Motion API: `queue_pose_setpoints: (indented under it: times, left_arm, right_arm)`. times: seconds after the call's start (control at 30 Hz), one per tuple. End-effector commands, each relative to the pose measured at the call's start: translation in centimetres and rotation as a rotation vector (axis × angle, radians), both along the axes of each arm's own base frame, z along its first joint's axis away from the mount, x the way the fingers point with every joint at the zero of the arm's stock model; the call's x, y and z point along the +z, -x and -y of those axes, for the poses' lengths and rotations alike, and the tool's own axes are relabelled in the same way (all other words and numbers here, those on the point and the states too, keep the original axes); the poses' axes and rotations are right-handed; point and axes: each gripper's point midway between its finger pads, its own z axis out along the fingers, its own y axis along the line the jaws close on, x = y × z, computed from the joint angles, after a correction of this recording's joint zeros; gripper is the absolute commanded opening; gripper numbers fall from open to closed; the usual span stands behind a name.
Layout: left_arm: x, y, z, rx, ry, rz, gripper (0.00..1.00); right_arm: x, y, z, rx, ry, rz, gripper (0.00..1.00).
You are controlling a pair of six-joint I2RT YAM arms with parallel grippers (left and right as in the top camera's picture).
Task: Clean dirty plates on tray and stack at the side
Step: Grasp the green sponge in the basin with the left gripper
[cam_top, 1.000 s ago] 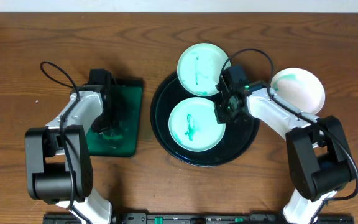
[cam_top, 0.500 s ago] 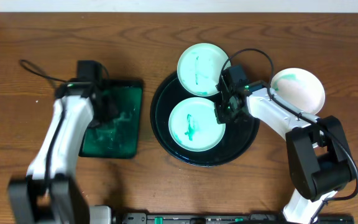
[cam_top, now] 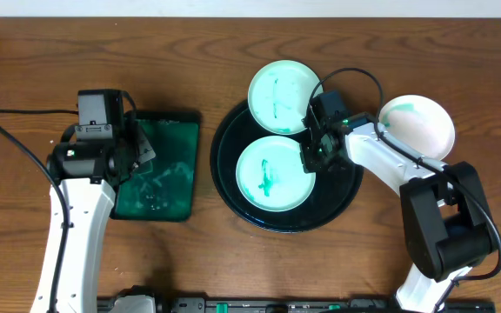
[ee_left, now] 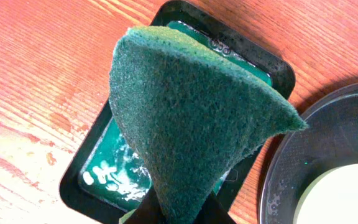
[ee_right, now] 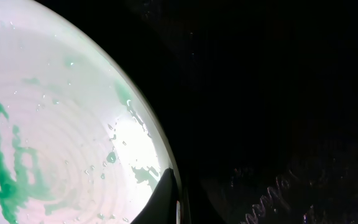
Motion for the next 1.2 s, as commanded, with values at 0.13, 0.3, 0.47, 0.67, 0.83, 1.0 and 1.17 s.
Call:
queue_pose_setpoints:
  times: [0.13,0.3,0.47,0.67,0.83,1.0,1.17]
  left_arm:
    - [0.6,-0.1,-0.1,0.009,-0.004,0.018,0.07]
    - [0.3,-0.2,-0.2,0.011,-0.007,0.007,0.07]
    - [-1.7,-0.3,-0.4,0.016,-0.015,-0.034,0.07]
    - [-6.4,-0.4,-1.0,0.051,-0.041,-0.182,0.07]
    - [-6.9,-1.4,0.4,0.041,-0.009,-0.196,0.07]
    - [-4.9,-3.3,8.3,-0.148,0.222,-0.118,0.07]
    - [-5.6,-3.6,15.6,-0.297,0.293,-0.107,0.07]
  right_arm:
    - [-1.3,-0.2,2.3,-0.058,0.091,-0.006,0.01]
    - [-1.3,-0.2,2.3,-0.058,0.091,-0.006,0.01]
    - [-1.3,-0.2,2.3,-0.059,0.091,-0.005,0.01]
    - [-1.3,-0.2,2.3,-0.059,0.091,-0.005,0.01]
    - [-1.3,-0.2,2.3,-0.058,0.091,-0.005,0.01]
    - [-1.3,-0.2,2.3,-0.059,0.090,-0.005,0.01]
    - [-1.3,-0.2,2.3,-0.059,0.090,-0.005,0.01]
